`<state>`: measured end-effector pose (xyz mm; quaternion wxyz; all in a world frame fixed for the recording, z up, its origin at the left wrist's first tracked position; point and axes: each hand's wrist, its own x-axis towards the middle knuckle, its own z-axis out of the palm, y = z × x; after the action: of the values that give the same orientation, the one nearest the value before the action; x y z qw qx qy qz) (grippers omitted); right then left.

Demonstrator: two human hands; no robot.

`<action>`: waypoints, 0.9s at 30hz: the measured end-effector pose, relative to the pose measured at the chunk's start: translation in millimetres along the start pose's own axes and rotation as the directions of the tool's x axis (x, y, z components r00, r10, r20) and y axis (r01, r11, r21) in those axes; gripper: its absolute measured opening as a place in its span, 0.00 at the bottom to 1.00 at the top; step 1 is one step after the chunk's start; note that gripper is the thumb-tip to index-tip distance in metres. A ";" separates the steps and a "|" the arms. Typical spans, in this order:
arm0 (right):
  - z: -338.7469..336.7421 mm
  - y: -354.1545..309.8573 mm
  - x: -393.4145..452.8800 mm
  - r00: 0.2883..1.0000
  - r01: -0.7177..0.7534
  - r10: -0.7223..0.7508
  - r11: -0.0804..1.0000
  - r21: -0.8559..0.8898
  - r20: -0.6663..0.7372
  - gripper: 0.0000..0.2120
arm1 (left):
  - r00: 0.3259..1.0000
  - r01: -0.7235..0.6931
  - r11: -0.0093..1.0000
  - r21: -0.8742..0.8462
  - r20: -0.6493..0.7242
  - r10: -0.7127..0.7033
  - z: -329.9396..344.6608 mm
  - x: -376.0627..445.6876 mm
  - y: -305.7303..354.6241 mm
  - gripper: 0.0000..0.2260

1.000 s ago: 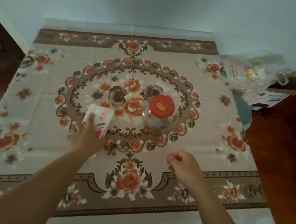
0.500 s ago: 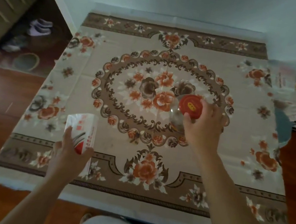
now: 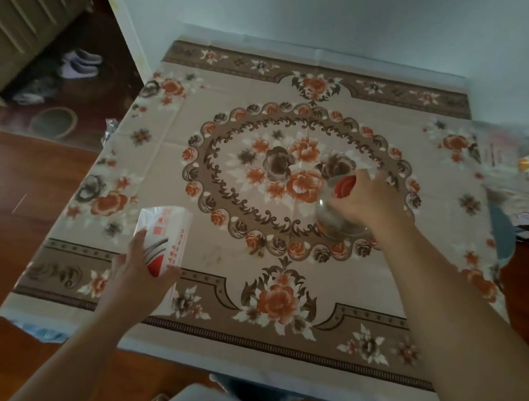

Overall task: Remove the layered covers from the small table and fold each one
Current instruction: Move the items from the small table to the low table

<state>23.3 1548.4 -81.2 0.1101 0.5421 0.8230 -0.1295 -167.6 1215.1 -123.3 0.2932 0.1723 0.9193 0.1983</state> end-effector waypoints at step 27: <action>155.7 -166.5 -568.6 0.475 -0.682 0.877 0.311 0.662 0.077 0.43 | 0.398 -0.896 0.435 0.094 0.606 0.689 -75.7 -89.5 -133.4 0.43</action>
<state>97.0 942.5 -29.5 -0.1481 0.8894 0.3640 -0.2334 -171.6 1041.5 -86.5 0.3330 0.6996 0.6283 0.0698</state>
